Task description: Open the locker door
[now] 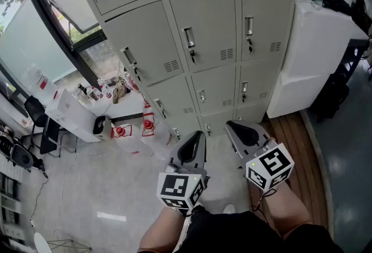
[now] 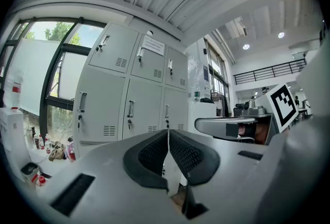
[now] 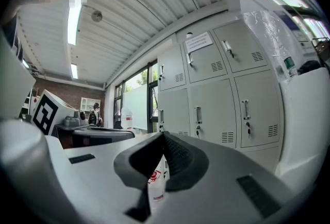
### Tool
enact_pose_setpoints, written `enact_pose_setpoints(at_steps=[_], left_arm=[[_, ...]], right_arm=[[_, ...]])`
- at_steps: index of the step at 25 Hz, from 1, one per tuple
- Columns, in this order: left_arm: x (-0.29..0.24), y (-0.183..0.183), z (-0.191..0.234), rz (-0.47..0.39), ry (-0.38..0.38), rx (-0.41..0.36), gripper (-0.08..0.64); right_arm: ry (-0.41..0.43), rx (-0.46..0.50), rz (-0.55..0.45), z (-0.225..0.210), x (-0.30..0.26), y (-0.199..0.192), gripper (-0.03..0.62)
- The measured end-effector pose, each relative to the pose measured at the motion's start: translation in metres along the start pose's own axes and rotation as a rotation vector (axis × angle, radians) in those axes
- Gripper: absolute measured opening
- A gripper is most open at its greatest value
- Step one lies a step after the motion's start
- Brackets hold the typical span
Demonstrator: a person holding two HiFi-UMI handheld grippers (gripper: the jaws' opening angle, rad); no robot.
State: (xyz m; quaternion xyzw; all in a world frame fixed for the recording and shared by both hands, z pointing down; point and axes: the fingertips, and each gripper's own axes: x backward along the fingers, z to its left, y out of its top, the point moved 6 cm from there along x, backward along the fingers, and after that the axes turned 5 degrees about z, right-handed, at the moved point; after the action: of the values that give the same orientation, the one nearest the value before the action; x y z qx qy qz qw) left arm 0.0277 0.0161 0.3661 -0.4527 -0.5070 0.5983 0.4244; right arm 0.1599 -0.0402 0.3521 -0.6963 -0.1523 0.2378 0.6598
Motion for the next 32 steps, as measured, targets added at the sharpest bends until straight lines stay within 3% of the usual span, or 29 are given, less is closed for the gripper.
enact_pose_setpoints(at_steps=[18, 32], left_arm=[[-0.007, 0.004, -0.003, 0.021, 0.020, -0.014, 0.023], [-0.013, 0.010, 0.024, 0.004, 0.022, -0.036, 0.023]], right_arm=[[0.027, 0.008, -0.026, -0.011, -0.003, 0.006, 0.054], [0.029, -0.003, -0.034, -0.011, -0.033, 0.008, 0.054]])
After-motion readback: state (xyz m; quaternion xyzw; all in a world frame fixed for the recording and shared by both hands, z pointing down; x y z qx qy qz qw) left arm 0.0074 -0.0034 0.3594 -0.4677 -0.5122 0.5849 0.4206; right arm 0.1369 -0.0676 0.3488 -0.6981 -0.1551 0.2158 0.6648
